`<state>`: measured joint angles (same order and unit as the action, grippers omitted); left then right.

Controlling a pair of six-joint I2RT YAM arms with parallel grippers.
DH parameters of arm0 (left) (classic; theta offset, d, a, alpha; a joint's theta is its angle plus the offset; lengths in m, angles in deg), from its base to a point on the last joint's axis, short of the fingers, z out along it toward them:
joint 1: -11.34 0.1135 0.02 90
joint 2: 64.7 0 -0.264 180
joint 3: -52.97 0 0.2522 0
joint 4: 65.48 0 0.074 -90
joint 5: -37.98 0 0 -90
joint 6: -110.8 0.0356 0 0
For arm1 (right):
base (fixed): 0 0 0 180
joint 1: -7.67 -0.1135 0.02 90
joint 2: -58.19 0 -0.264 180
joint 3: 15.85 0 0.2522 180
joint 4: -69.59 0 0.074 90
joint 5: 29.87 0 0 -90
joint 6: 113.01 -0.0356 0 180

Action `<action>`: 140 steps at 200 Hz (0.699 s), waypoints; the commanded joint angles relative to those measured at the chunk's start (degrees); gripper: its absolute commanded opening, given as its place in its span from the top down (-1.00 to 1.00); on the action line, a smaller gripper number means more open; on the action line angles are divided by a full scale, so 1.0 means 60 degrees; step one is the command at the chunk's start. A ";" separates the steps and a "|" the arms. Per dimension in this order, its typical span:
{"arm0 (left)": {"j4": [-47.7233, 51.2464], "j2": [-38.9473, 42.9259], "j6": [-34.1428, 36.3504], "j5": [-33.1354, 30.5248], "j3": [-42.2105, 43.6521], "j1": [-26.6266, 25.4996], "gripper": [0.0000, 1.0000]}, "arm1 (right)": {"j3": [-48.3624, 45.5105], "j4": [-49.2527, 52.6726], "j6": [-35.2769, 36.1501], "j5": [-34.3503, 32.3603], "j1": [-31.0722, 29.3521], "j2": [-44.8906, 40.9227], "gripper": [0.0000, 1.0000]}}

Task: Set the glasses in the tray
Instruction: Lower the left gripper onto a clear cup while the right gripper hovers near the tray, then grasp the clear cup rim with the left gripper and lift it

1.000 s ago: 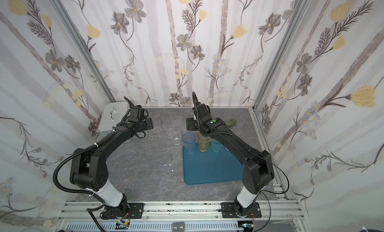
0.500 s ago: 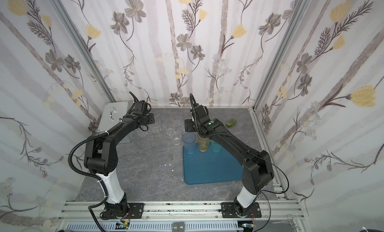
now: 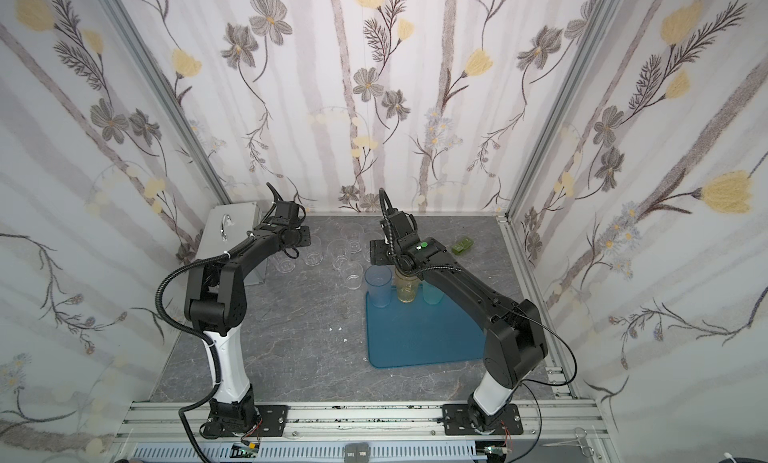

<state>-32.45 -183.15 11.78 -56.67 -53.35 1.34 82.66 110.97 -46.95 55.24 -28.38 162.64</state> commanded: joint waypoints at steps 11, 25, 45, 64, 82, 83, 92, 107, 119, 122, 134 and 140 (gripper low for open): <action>0.0055 -0.0159 0.0325 0.0134 -0.0131 0.0037 0.28 | 0.0011 -0.0443 -0.0059 -0.0065 -0.0026 0.0105 -0.51; 0.0055 -0.0187 0.0360 0.0201 -0.0102 0.0033 0.36 | 0.0025 -0.0457 -0.0068 -0.0051 -0.0026 0.0140 -0.51; 0.0055 -0.0168 0.0403 0.0203 -0.0031 0.0032 0.45 | 0.0040 -0.0464 -0.0067 -0.0064 -0.0026 0.0143 -0.51; 0.0055 -0.0138 0.0426 0.0191 0.0052 0.0039 0.54 | 0.0040 -0.0468 -0.0067 -0.0065 -0.0026 0.0153 -0.51; 0.0055 -0.0062 0.0462 0.0217 0.0130 0.0041 0.63 | 0.0041 -0.0470 -0.0082 -0.0065 -0.0034 0.0156 -0.51; 0.0055 -0.0062 0.0462 0.0217 0.0139 0.0033 0.63 | 0.0040 -0.0471 -0.0082 -0.0065 -0.0037 0.0156 -0.51; 0.0055 -0.0010 0.0505 0.0214 0.0208 0.0041 0.68 | 0.0041 -0.0468 -0.0076 -0.0065 -0.0041 0.0156 -0.51; 0.0070 0.0136 0.0605 0.0274 0.0396 0.0020 0.72 | 0.0030 -0.0483 -0.0082 -0.0079 -0.0040 0.0151 -0.51; 0.0070 0.0306 0.0657 0.0330 0.0620 0.0037 0.76 | 0.0002 -0.0508 -0.0094 -0.0080 -0.0039 0.0155 -0.50; 0.0070 0.0350 0.0654 0.0338 0.0673 0.0038 0.77 | 0.0006 -0.0502 -0.0096 -0.0083 -0.0032 0.0156 -0.50; 0.0070 0.0464 0.0661 0.0341 0.0857 0.0039 0.80 | -0.0004 -0.0516 -0.0110 -0.0065 -0.0041 0.0170 -0.50; 0.0081 0.0508 0.0654 0.0363 0.0932 0.0039 0.81 | 0.0000 -0.0523 -0.0120 -0.0065 -0.0051 0.0170 -0.50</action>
<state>-32.25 -181.38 14.82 -55.14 -49.26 1.58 82.66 110.93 -46.97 55.24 -28.53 163.36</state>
